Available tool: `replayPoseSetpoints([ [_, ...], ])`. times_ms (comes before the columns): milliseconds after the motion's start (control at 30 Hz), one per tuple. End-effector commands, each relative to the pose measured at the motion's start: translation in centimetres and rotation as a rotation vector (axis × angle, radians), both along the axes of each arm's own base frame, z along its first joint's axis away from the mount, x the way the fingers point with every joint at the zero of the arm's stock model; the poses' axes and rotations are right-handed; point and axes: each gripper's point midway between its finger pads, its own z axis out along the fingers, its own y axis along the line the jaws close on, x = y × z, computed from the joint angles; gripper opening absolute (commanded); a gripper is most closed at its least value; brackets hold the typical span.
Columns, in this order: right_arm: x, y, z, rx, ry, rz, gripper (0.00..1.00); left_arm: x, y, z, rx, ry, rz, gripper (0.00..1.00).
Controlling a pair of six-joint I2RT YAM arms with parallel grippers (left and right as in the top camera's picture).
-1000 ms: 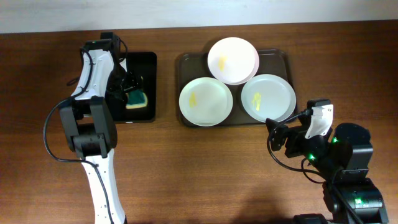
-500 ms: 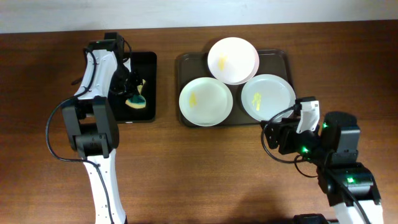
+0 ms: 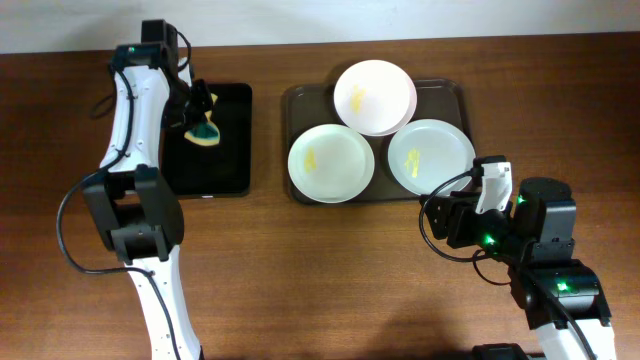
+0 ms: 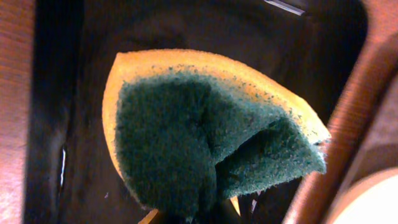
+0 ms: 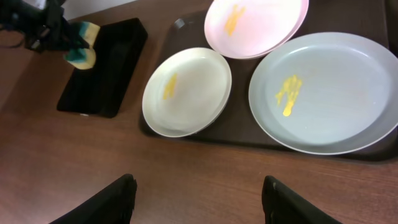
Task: Clean dirty plates on tray and stack at the side
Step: 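Move the right gripper to the cream plate rim and grip it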
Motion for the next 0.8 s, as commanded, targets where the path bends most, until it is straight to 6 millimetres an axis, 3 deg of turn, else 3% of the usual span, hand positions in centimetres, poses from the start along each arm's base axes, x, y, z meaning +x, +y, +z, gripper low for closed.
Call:
replayPoseSetpoints([
  [0,0.1,0.1,0.8,0.004,-0.016,-0.003,0.65,-1.3,0.0,-4.6,0.012,0.093,-0.013,0.00],
  [67,0.2,-0.5,0.6,-0.018,-0.011,-0.030,0.65,-1.3,0.3,-4.4,0.011,0.092,-0.008,0.00],
  [200,0.3,-1.0,0.3,-0.041,-0.003,-0.058,0.64,-0.4,1.3,2.2,0.007,-0.014,0.013,0.00],
  [300,0.6,-1.5,0.2,-0.046,0.003,-0.089,0.59,-0.6,0.6,4.9,-0.008,-0.062,0.003,0.00],
  [500,1.4,-1.7,1.6,-0.145,0.091,-0.088,0.70,-0.4,-1.1,0.6,-0.002,0.004,-0.033,0.00],
  [633,2.3,-0.7,2.7,-0.279,0.229,-0.067,0.70,-0.3,-0.6,2.0,-0.005,-0.018,-0.022,0.00],
  [767,4.8,2.9,2.4,-0.327,0.403,0.008,0.67,-0.5,-0.2,3.2,-0.003,-0.033,-0.016,0.00],
])
